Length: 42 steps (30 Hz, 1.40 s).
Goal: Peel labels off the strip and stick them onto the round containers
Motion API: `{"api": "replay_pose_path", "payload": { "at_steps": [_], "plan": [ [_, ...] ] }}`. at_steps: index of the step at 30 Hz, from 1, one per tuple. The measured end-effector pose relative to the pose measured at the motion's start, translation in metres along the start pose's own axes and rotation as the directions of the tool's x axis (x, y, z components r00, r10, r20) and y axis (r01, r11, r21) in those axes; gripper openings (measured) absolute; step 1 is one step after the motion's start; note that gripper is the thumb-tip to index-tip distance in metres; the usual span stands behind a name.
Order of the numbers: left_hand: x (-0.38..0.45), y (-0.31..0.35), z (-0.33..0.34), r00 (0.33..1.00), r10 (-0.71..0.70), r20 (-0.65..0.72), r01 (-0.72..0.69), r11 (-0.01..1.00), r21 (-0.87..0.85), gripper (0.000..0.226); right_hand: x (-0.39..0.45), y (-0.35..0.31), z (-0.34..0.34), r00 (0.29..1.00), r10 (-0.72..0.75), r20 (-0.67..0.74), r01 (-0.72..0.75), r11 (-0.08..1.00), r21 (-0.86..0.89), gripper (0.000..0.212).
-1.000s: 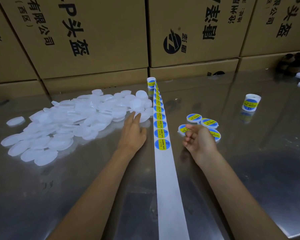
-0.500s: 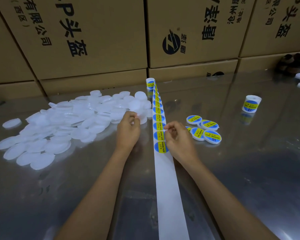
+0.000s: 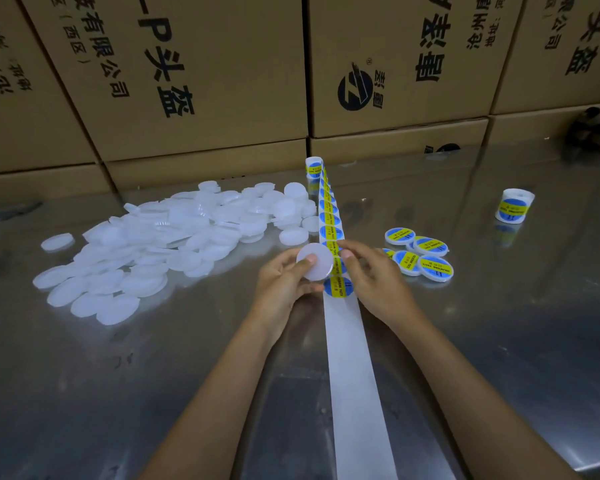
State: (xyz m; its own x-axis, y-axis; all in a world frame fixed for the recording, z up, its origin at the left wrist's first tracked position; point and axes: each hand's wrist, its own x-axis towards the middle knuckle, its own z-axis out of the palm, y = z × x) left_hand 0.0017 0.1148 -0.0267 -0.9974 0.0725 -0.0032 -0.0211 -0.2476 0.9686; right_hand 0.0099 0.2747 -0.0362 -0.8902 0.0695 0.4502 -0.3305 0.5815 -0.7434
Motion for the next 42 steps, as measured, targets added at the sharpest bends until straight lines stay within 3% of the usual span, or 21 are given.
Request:
{"api": "replay_pose_path", "payload": {
  "at_steps": [3,5,9,13,17,24,29,34,38,42],
  "plan": [
    [0.002,0.000,0.001,0.999,0.005,-0.038,-0.004,1.000,0.001,0.025,-0.002,0.008,-0.003,0.979,0.043,0.198,-0.003,0.980,-0.197,0.040],
    [0.002,-0.001,0.000,0.998,0.022,-0.055,-0.022,1.000,0.007,0.025,-0.004,0.009,-0.003,0.965,0.022,0.261,0.042,0.970,-0.239,0.038],
    [0.003,0.001,-0.001,0.993,0.085,-0.078,-0.082,0.996,0.046,0.025,-0.006,0.007,-0.008,0.955,-0.002,0.296,0.071,0.972,-0.225,0.033],
    [0.003,0.001,0.002,0.993,0.118,-0.008,-0.115,0.983,0.140,0.025,-0.008,0.005,-0.010,0.940,0.008,0.341,0.061,0.980,-0.190,0.035],
    [0.003,-0.001,0.006,0.993,0.099,0.071,-0.114,0.959,0.260,0.020,-0.007,0.000,-0.013,0.930,0.015,0.366,0.045,0.987,-0.155,0.029],
    [0.004,-0.002,0.003,0.998,0.027,0.065,-0.043,0.963,0.267,0.014,-0.011,-0.005,-0.008,0.948,0.047,0.313,-0.007,0.992,-0.126,0.018],
    [0.004,-0.001,0.002,1.000,0.017,0.024,-0.023,0.965,0.262,0.013,-0.010,-0.014,-0.007,0.956,0.091,0.280,-0.129,0.984,0.120,0.016],
    [0.001,0.002,0.002,1.000,0.011,0.015,-0.014,0.964,0.267,0.014,-0.008,-0.019,-0.014,0.929,0.212,0.304,-0.343,0.800,0.492,0.017],
    [0.000,0.006,0.002,0.998,-0.052,0.023,0.049,0.989,0.141,0.020,-0.006,-0.018,-0.015,0.938,0.265,0.222,-0.345,0.667,0.660,0.017],
    [-0.003,0.010,0.000,0.987,-0.089,0.137,0.086,0.996,0.028,0.027,-0.006,-0.019,-0.010,0.964,0.233,0.125,-0.258,0.727,0.636,0.019]
  ]
}}
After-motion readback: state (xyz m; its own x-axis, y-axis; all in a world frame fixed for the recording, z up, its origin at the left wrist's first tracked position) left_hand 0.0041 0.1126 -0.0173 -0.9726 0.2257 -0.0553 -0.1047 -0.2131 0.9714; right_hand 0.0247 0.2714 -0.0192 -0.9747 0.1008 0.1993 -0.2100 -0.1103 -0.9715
